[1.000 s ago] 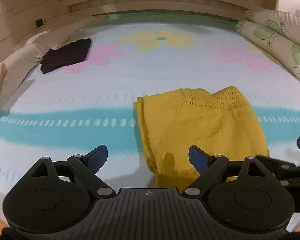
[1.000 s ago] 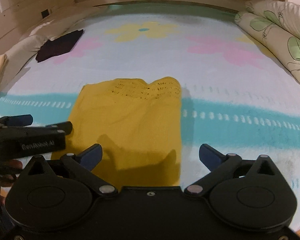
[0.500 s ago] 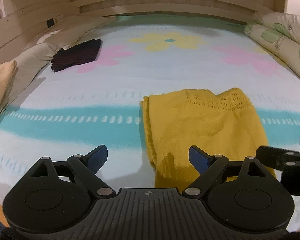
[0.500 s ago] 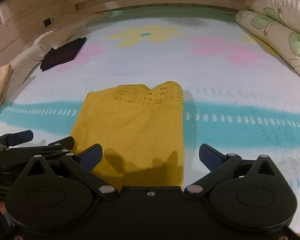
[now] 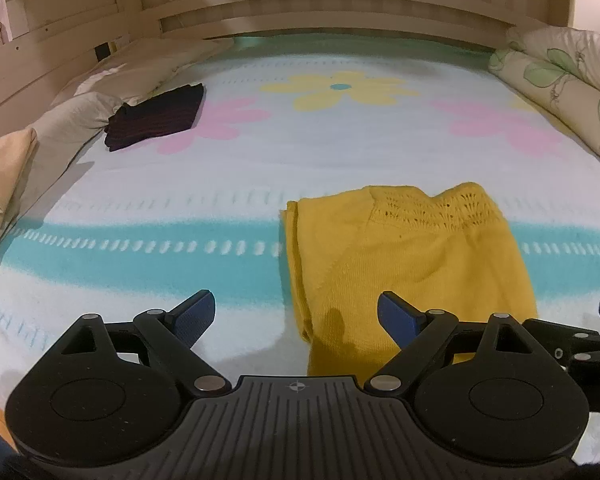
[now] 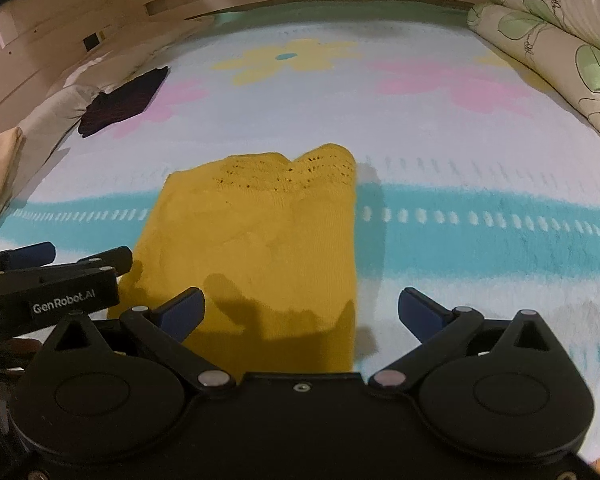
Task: Fold small clothes
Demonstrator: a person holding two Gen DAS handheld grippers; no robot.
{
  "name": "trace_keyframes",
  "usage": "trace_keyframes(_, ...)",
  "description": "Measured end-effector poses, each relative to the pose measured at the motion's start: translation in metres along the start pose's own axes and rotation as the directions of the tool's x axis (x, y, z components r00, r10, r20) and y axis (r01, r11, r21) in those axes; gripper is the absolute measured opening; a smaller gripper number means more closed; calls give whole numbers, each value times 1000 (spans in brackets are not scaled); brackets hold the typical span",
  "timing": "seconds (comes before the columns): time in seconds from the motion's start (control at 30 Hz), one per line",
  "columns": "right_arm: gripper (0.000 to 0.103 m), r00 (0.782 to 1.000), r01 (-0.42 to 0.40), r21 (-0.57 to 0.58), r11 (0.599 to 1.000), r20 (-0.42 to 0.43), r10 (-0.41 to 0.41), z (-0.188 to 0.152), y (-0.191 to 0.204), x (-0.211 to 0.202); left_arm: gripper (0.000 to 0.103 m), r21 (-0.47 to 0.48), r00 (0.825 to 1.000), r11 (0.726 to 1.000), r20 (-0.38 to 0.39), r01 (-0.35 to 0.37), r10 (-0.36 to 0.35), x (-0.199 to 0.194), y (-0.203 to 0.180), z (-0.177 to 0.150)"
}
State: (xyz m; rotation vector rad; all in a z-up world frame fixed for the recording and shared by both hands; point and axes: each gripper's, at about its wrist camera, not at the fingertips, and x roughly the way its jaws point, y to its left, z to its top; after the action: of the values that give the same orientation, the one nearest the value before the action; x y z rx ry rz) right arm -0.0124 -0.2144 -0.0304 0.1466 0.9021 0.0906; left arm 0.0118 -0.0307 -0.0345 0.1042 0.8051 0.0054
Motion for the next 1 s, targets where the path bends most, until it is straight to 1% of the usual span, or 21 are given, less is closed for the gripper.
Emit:
trace_keyframes(0.23, 103, 1000, 0, 33, 999, -8, 0, 0, -12, 2, 89, 26, 1000, 1000, 6, 9, -9, -1, -6, 1)
trace_keyframes(0.47, 103, 999, 16, 31, 999, -30, -15, -4, -14, 7, 89, 16, 998, 999, -40, 39, -39, 4, -6, -5)
trace_keyframes(0.6, 103, 999, 32, 28, 999, -30, -32, -5, -18, 7, 89, -5, 997, 998, -49, 56, -56, 2, -5, -8)
trace_keyframes(0.87, 103, 998, 53, 46, 998, -21, -52, -7, -27, 4, 89, -13, 997, 998, -26, 69, -70, -10, -1, -8)
trace_keyframes(1.0, 103, 998, 57, 37, 998, -3, -57, -8, -26, -1, 89, -23, 997, 997, -10, 73, -74, -17, 2, -8)
